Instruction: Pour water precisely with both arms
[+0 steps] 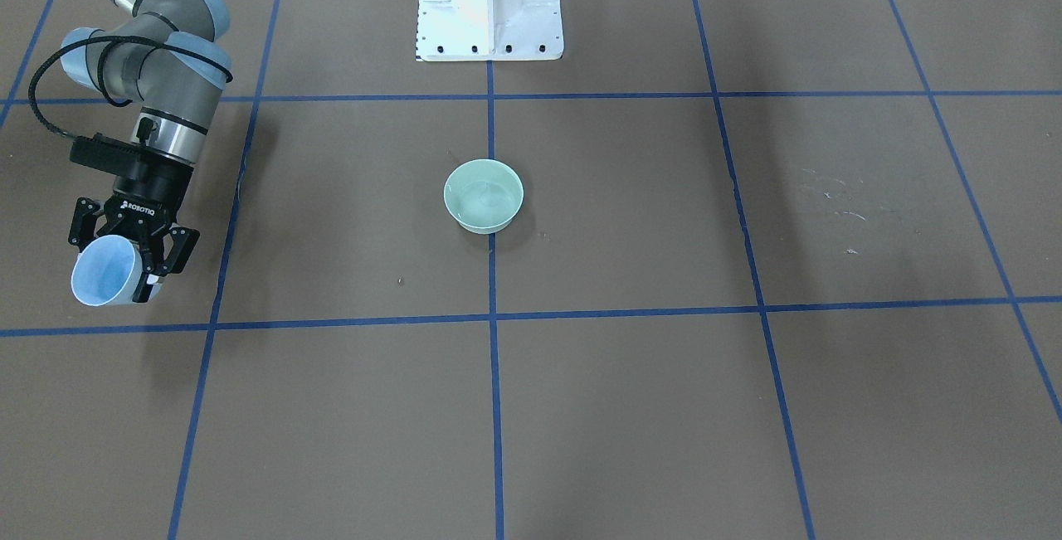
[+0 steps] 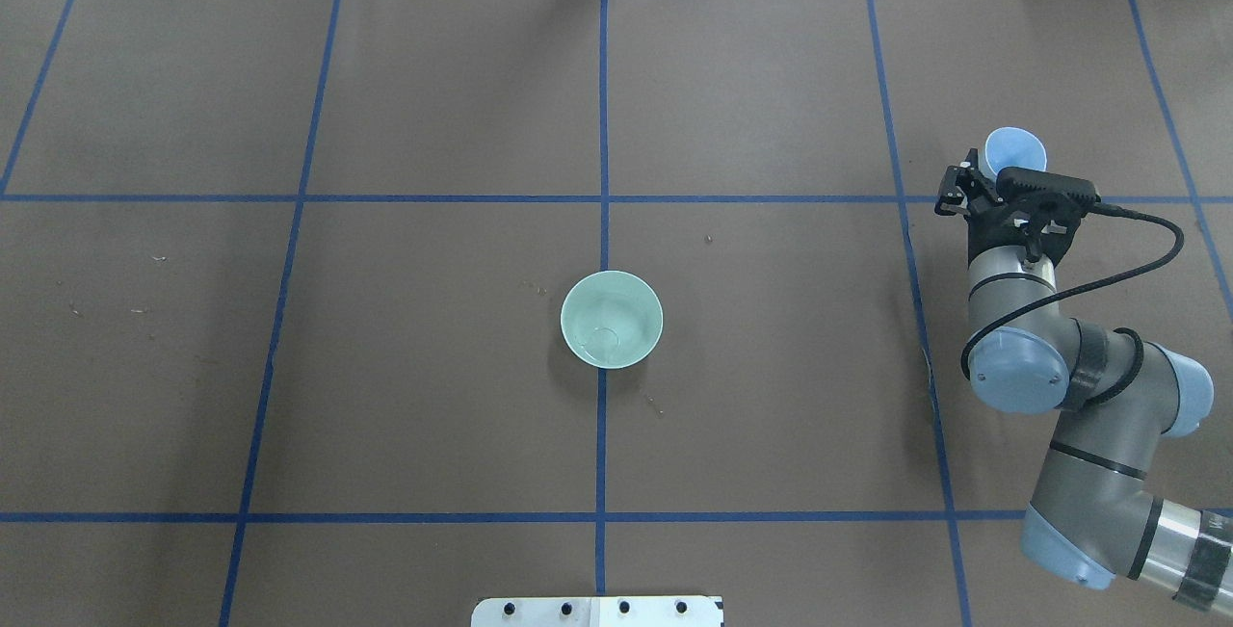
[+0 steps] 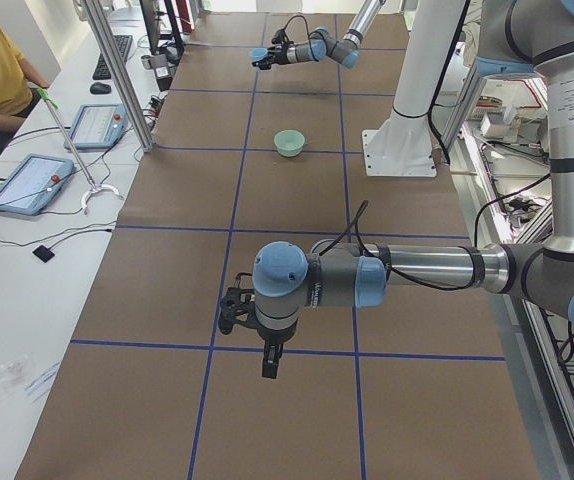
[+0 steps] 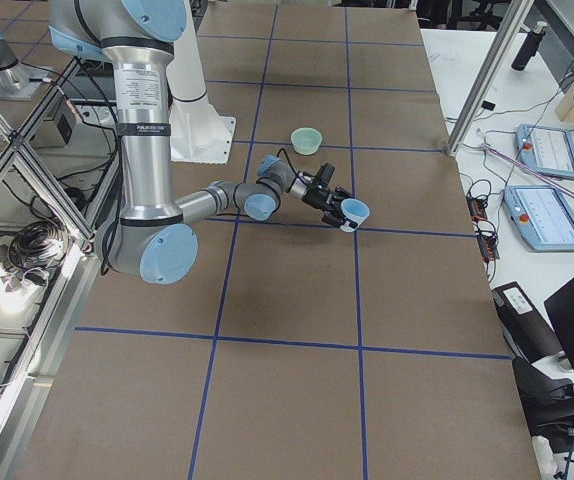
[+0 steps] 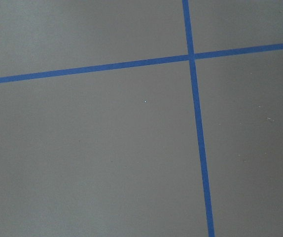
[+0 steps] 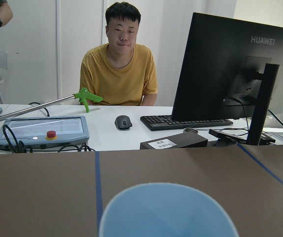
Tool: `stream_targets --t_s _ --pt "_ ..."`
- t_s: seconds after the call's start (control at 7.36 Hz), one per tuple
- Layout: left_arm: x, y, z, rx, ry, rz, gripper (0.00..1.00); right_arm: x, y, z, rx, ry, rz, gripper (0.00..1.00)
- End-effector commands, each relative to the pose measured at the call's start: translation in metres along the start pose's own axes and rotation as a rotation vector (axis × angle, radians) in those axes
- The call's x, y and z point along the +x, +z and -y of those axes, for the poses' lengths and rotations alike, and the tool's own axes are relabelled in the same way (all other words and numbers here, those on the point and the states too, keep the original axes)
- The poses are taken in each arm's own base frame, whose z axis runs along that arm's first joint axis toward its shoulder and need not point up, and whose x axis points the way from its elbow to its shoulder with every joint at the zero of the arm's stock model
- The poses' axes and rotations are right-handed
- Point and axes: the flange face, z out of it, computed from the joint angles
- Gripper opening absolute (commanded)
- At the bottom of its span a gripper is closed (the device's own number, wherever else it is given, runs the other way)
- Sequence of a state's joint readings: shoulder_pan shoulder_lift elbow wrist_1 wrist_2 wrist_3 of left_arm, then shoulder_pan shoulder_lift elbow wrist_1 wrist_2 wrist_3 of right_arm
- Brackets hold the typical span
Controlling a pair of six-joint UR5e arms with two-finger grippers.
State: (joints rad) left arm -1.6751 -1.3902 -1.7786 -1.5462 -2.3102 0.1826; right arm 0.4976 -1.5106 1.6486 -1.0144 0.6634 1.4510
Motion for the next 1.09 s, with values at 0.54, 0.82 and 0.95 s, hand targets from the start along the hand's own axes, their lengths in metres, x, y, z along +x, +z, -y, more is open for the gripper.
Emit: stream_targets --t_s 0.54,0.82,0.95 --pt "0.001 -0.001 0.002 0.001 0.0 0.0 1.0 0.028 0.027 -0.039 0.012 -0.011 -0.064 0.26" --pt "0.001 -0.001 0.003 0.003 0.0 0.0 1.0 0.035 0.033 -0.046 0.028 0.0 -0.079 0.72" --pt "0.001 -0.001 0.003 0.003 0.0 0.0 1.0 0.04 0.037 -0.05 0.053 0.027 -0.088 0.99"
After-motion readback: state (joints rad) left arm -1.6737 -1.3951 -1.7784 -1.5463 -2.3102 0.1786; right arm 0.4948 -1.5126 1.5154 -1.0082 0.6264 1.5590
